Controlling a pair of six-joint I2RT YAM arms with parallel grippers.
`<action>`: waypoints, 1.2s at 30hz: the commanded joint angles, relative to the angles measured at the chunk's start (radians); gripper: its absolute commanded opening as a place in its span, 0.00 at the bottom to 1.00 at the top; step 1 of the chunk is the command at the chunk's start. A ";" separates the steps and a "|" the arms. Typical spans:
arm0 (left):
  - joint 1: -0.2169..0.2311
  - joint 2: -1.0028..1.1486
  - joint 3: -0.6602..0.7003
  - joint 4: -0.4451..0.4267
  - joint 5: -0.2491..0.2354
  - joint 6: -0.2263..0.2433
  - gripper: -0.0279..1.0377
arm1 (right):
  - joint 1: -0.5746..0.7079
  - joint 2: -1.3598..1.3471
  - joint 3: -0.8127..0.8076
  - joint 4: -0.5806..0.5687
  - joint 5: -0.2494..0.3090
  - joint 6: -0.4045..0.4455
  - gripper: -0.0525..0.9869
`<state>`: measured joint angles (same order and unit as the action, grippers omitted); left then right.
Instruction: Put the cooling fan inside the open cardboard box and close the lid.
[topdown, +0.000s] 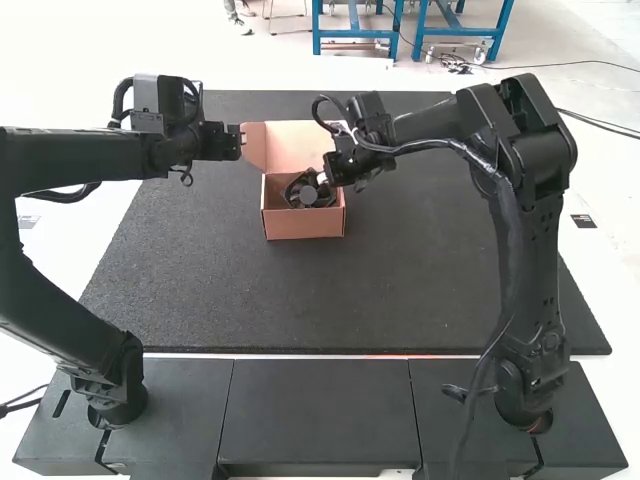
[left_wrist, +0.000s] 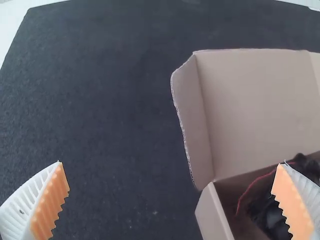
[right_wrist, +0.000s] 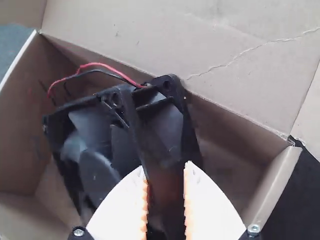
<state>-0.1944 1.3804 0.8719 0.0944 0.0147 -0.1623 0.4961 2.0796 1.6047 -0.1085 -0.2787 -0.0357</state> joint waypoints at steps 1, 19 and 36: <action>0.007 -0.012 -0.011 0.011 -0.010 -0.002 0.92 | 0.012 0.013 0.009 0.006 0.012 -0.009 0.36; 0.007 -0.011 -0.028 0.019 -0.009 -0.002 0.92 | 0.053 0.033 -0.022 -0.048 0.007 -0.026 0.72; 0.016 -0.011 -0.036 0.028 -0.004 0.000 0.92 | 0.056 0.111 -0.019 -0.258 -0.008 -0.084 0.86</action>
<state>-0.1871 1.3804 0.8429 0.1204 0.0147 -0.1623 0.5430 2.0979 1.6402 -0.2821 -0.2626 -0.1318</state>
